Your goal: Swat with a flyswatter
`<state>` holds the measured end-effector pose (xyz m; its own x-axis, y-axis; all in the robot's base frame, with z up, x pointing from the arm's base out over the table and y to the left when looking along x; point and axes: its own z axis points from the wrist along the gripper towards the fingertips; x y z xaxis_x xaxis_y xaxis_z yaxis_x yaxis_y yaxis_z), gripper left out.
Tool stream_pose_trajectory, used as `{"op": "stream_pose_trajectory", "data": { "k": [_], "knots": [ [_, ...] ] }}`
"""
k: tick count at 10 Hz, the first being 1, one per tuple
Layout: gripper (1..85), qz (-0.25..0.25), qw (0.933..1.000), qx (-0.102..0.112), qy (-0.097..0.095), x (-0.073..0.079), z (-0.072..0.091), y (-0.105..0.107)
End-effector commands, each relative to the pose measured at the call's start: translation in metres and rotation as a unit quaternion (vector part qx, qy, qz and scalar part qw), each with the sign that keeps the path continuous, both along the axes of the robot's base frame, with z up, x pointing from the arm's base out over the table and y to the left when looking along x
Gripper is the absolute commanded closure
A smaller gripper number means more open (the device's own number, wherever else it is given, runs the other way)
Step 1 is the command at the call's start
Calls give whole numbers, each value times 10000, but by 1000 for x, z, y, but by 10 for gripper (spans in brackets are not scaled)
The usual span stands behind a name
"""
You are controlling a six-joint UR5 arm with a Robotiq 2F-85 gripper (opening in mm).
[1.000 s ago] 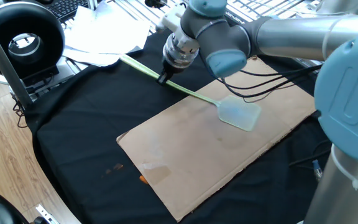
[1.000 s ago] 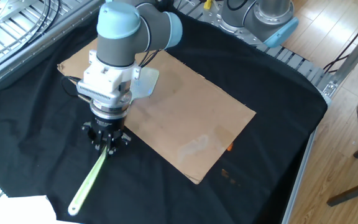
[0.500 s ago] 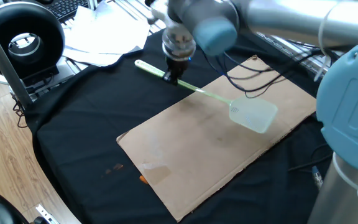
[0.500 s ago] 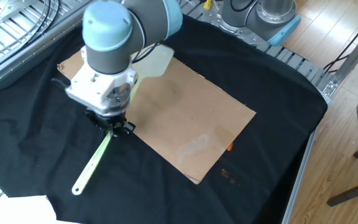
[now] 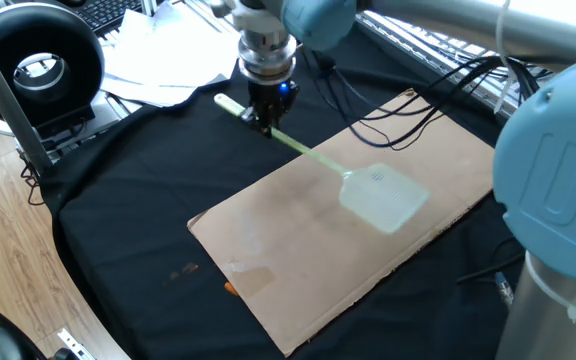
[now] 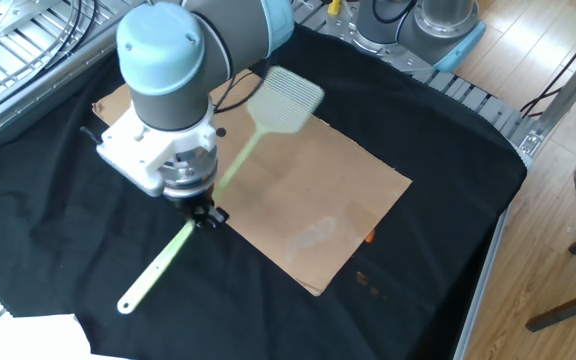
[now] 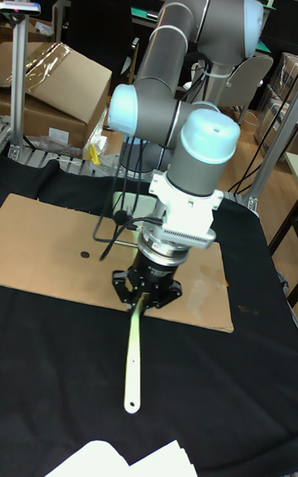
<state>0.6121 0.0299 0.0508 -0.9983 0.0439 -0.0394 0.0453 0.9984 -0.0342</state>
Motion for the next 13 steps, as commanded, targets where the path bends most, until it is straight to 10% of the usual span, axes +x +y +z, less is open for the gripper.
{"op": "stream_pose_trajectory", "data": {
  "k": [1, 8, 13],
  "knots": [
    [847, -681, 9971, 336, 58, 1, -6, 17],
    [830, -404, 9986, 204, -289, 13, -22, 14],
    [350, -47, 9977, 510, -447, 20, -20, 30]
  ]
}}
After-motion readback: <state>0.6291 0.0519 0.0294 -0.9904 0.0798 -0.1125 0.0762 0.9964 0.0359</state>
